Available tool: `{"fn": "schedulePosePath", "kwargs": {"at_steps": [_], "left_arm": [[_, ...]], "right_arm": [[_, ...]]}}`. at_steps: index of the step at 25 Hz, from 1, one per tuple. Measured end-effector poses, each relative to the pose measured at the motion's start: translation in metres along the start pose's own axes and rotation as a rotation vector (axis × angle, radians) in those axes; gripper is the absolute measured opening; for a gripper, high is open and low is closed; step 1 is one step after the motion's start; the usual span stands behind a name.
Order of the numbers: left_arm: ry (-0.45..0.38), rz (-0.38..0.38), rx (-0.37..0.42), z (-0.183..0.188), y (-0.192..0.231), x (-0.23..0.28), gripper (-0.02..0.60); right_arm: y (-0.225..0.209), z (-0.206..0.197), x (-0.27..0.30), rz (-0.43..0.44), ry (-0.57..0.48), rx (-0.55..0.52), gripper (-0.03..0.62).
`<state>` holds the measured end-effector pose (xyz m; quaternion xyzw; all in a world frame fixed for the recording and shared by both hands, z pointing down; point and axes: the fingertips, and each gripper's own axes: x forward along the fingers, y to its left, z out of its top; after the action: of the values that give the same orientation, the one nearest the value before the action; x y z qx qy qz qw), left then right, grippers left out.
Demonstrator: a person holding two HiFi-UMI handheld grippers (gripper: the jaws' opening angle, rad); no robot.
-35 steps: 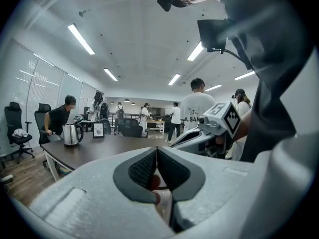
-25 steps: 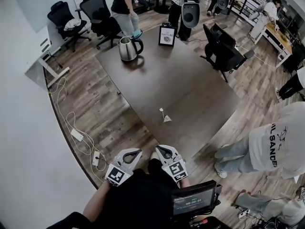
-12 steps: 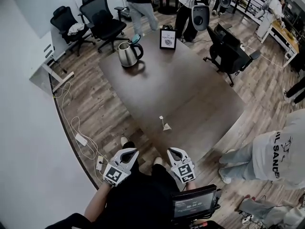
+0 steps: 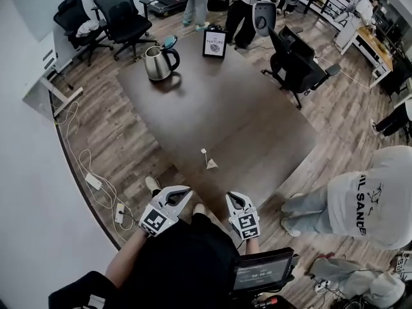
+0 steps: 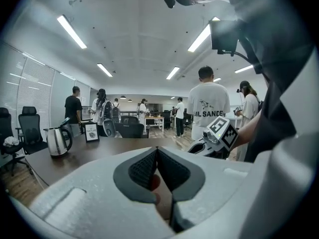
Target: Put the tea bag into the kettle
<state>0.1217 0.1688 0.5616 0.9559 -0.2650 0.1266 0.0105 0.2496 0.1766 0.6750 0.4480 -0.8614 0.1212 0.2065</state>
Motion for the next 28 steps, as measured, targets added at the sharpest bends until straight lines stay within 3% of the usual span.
{"fn": "schedulePosePath", "kwargs": {"at_steps": [14, 22, 28], "left_arm": [[0.065, 0.108, -0.080, -0.040, 0.046, -0.045, 0.003], [0.061, 0.198, -0.145, -0.053, 0.076, -0.068, 0.004], [0.069, 0.253, -0.174, -0.065, 0.086, -0.086, 0.003]], "right_arm": [[0.033, -0.043, 0.055, 0.148, 0.197, -0.061, 0.008], [0.019, -0.050, 0.086, 0.181, 0.299, -0.125, 0.012], [0.011, -0.059, 0.113, 0.212, 0.379, -0.143, 0.058]]}}
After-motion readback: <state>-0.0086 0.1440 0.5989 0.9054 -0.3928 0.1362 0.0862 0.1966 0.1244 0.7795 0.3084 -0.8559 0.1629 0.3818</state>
